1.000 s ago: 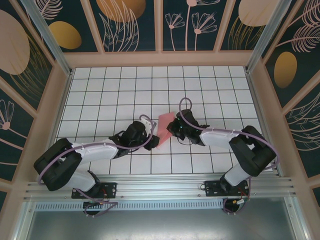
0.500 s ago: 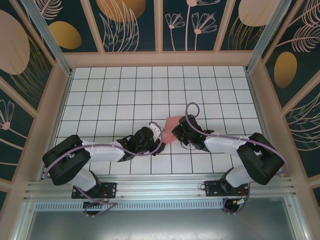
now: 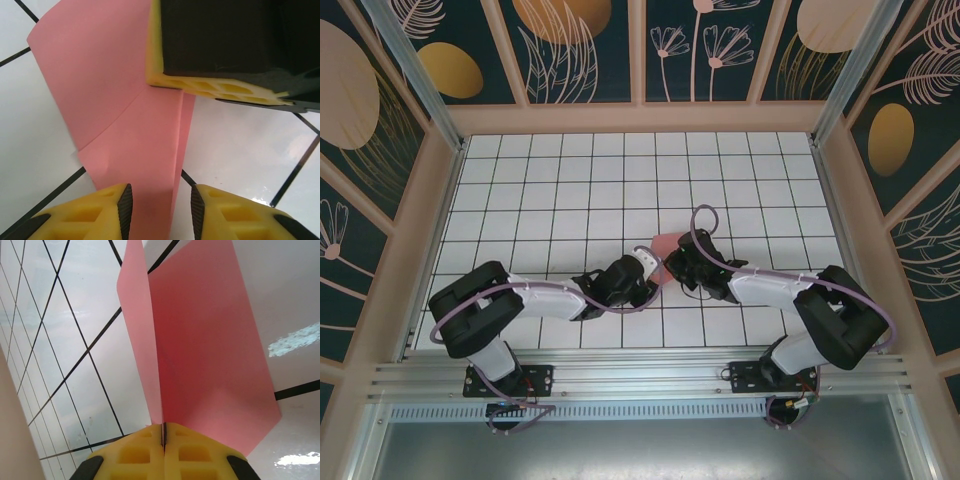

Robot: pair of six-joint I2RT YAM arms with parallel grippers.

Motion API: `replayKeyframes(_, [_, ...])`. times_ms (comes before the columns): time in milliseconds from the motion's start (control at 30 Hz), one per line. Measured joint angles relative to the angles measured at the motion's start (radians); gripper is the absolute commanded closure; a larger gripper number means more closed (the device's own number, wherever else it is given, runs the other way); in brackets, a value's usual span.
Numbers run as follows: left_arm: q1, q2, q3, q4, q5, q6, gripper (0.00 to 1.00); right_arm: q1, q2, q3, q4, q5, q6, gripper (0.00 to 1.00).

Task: Fold a paper plane with a square sheet of paper (pick it up from the middle)
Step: Fourth fold the wing at the center of the table.

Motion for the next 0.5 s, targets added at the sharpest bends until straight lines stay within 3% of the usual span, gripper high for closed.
replayKeyframes(267, [0.0, 0.033, 0.032, 0.008, -0.024, 0.004, 0.71, -0.005, 0.002, 0.0, 0.006, -0.014, 0.0, 0.95])
replayKeyframes(500, [-0.001, 0.037, 0.035, 0.018, -0.019, 0.016, 0.9, -0.007, 0.002, 0.0, 0.007, -0.018, 0.0, 0.92])
